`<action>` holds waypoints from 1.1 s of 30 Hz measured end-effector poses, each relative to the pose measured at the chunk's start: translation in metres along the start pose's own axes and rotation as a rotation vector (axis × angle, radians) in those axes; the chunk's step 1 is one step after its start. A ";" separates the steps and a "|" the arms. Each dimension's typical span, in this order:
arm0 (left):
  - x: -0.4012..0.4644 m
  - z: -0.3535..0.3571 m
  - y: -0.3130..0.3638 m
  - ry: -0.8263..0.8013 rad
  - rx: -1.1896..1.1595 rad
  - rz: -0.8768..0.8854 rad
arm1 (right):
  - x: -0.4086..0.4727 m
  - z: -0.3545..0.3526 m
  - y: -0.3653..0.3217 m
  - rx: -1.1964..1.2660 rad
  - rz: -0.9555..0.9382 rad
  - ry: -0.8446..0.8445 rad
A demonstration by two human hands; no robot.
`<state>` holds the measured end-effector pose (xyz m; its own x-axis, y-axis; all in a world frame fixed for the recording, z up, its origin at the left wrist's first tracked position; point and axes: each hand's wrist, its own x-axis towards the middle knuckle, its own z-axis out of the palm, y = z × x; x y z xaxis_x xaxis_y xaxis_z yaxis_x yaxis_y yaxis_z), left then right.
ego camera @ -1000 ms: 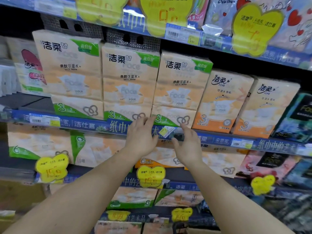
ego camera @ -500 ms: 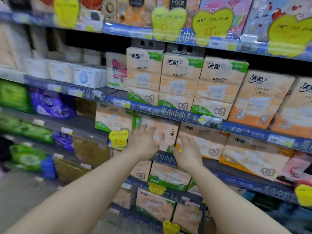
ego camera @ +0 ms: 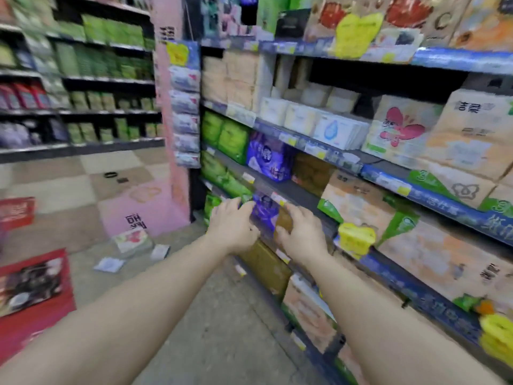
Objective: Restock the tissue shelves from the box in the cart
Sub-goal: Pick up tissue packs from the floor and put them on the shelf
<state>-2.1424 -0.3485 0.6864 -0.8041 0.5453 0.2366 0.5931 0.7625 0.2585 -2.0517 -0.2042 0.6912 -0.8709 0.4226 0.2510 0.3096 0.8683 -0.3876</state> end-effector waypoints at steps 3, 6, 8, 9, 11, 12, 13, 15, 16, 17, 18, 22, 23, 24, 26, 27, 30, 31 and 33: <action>0.009 -0.014 -0.094 -0.015 0.011 -0.116 | 0.035 0.054 -0.076 0.045 -0.087 -0.039; 0.014 -0.034 -0.187 -0.026 0.007 -0.239 | 0.067 0.105 -0.150 0.085 -0.144 -0.098; 0.016 -0.048 -0.246 -0.024 0.041 -0.286 | 0.088 0.137 -0.196 0.130 -0.168 -0.141; 0.017 -0.054 -0.273 -0.025 0.055 -0.310 | 0.097 0.152 -0.216 0.150 -0.184 -0.165; 0.018 -0.064 -0.318 -0.026 0.077 -0.363 | 0.111 0.180 -0.250 0.150 -0.212 -0.220; 0.020 -0.067 -0.340 -0.028 0.083 -0.389 | 0.120 0.194 -0.266 0.139 -0.222 -0.246; 0.020 -0.069 -0.351 -0.029 0.086 -0.405 | 0.124 0.203 -0.274 0.135 -0.222 -0.267; 0.026 -0.067 -0.378 -0.028 0.084 -0.438 | 0.139 0.224 -0.291 0.134 -0.224 -0.304; 0.031 -0.065 -0.392 -0.032 0.077 -0.458 | 0.149 0.235 -0.299 0.134 -0.225 -0.323; 0.037 -0.061 -0.405 -0.042 0.062 -0.475 | 0.158 0.246 -0.307 0.137 -0.225 -0.342; 0.043 -0.055 -0.418 -0.056 0.044 -0.489 | 0.168 0.256 -0.313 0.137 -0.229 -0.358; 0.080 -0.030 -0.459 -0.110 -0.012 -0.529 | 0.216 0.301 -0.332 0.115 -0.245 -0.399; 0.093 -0.024 -0.470 -0.119 -0.018 -0.537 | 0.232 0.313 -0.336 0.115 -0.245 -0.411; 0.107 -0.019 -0.482 -0.125 -0.017 -0.547 | 0.249 0.324 -0.340 0.115 -0.249 -0.424; 0.136 -0.008 -0.506 -0.127 -0.012 -0.573 | 0.286 0.349 -0.348 0.115 -0.270 -0.457; 0.150 -0.004 -0.519 -0.130 -0.014 -0.592 | 0.305 0.361 -0.353 0.114 -0.279 -0.474; 0.188 0.001 -0.558 -0.160 -0.010 -0.664 | 0.362 0.390 -0.372 0.107 -0.287 -0.559; 0.199 0.002 -0.570 -0.166 -0.002 -0.690 | 0.379 0.399 -0.378 0.105 -0.295 -0.586; 0.219 0.009 -0.598 -0.157 0.002 -0.741 | 0.414 0.420 -0.390 0.095 -0.317 -0.616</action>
<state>-2.6732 -0.6817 0.5754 -0.9887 -0.0670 -0.1345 -0.1047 0.9493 0.2966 -2.6931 -0.4768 0.5733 -0.9802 -0.0965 -0.1730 -0.0058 0.8871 -0.4616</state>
